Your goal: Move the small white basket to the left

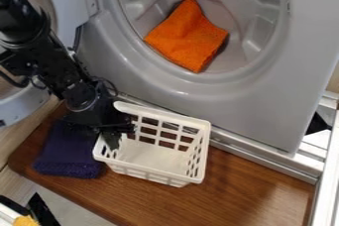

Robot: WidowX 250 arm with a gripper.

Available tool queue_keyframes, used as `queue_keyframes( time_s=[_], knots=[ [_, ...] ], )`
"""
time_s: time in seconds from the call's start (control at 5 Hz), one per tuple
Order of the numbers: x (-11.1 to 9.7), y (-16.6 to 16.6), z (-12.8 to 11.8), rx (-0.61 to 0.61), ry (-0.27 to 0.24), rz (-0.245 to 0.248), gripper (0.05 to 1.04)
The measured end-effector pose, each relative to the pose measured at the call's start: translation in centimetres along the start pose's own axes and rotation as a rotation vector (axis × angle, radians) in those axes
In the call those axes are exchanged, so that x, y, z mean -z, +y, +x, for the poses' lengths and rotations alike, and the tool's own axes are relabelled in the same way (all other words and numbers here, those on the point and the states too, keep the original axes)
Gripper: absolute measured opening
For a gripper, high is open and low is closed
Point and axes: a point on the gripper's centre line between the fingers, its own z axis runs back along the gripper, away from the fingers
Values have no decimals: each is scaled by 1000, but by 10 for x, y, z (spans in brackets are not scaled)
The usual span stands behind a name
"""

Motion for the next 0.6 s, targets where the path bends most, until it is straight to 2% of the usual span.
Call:
queue_keyframes(
  time_s=[0.4, 0.6],
  knots=[
    [0, 1, 3, -16, 3, 8, 924],
    [0, 4, 2, -26, 11, 25, 1014]
  ],
)
